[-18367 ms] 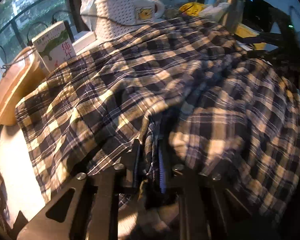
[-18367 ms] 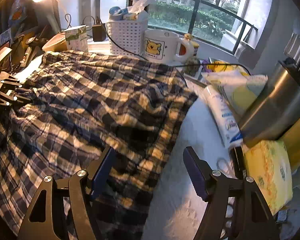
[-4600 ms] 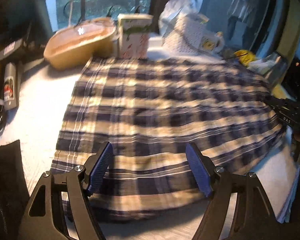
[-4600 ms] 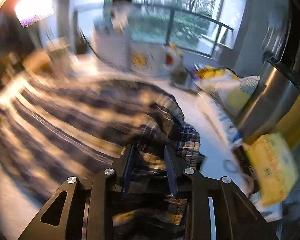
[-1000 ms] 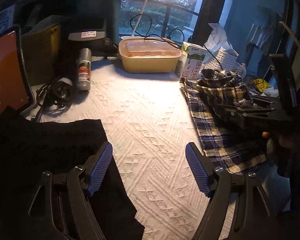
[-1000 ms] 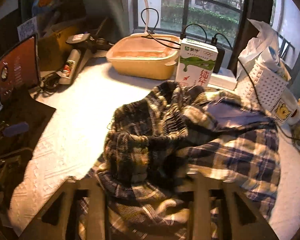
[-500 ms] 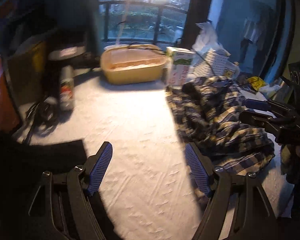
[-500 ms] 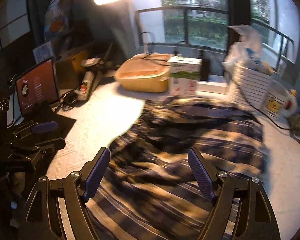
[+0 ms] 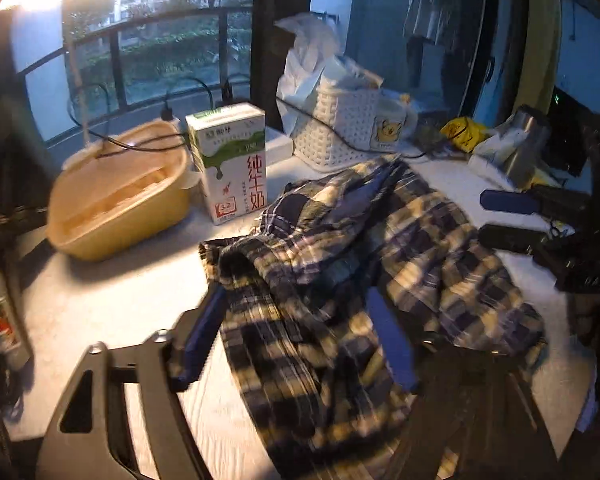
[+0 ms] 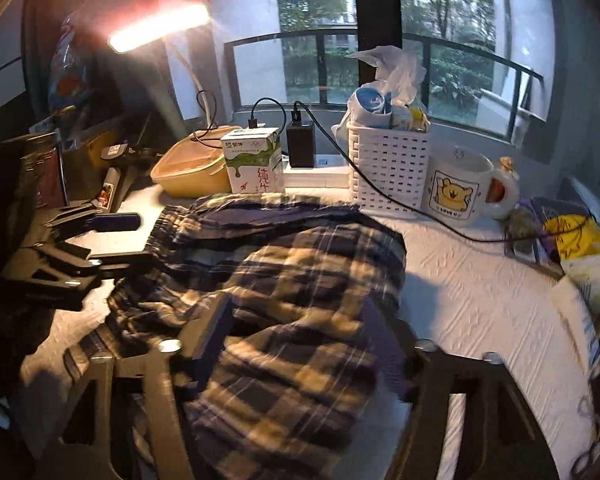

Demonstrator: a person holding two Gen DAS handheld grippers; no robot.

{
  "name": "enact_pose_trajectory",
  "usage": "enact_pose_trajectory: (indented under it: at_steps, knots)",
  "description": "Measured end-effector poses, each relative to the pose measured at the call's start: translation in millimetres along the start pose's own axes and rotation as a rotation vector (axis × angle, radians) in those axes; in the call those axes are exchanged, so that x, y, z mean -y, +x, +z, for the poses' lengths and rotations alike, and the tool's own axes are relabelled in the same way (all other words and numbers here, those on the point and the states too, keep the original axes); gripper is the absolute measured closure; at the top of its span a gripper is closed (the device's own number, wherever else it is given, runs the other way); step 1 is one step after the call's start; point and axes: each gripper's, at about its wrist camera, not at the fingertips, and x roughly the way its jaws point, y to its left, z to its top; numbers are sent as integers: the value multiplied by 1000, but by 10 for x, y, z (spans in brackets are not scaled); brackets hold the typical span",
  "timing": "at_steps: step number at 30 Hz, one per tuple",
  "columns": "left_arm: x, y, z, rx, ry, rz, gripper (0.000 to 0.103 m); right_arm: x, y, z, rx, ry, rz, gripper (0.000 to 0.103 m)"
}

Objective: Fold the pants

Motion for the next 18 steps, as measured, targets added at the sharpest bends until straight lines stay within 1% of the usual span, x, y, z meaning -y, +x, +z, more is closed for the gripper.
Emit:
enact_pose_trajectory:
  at_steps: [1, 2, 3, 4, 6, 7, 10, 11, 14, 15, 16, 17, 18]
  knots:
    - [-31, 77, 12, -25, 4, 15, 60, 33, 44, 26, 1, -15, 12, 58]
    - [-102, 166, 29, -48, -5, 36, 70, 65, 102, 55, -5, -34, 20, 65]
    - [-151, 196, 31, -52, -18, 42, 71, 84, 152, 79, -11, -48, 22, 65]
    - [-220, 217, 32, -52, -36, 51, 71, 104, 215, 117, -17, -65, 26, 65]
    - [-353, 236, 23, -46, -69, 94, 72, 159, 377, 200, -32, -94, 40, 65]
    - [-398, 236, 12, -47, -81, 99, 72, 188, 459, 240, -42, -102, 43, 65]
    - [-526, 237, -30, -51, -110, 114, 71, 256, 781, 326, -82, -132, 52, 72]
    - [-567, 257, -46, -60, -119, 114, 69, 272, 894, 331, -99, -142, 48, 72]
    - [-676, 255, -55, -76, -156, 86, 65, 293, 1217, 299, -153, -166, 51, 72]
    - [-697, 218, -40, -80, -164, 77, 63, 291, 1238, 303, -145, -173, 53, 72]
    - [-710, 154, -7, -80, -166, 75, 58, 288, 1239, 318, -145, -176, 53, 72]
    - [-709, 98, 18, -72, -164, 79, 54, 295, 1230, 344, -145, -178, 50, 72]
    - [-696, 10, 50, -51, -156, 80, 52, 309, 1204, 376, -136, -178, 44, 72]
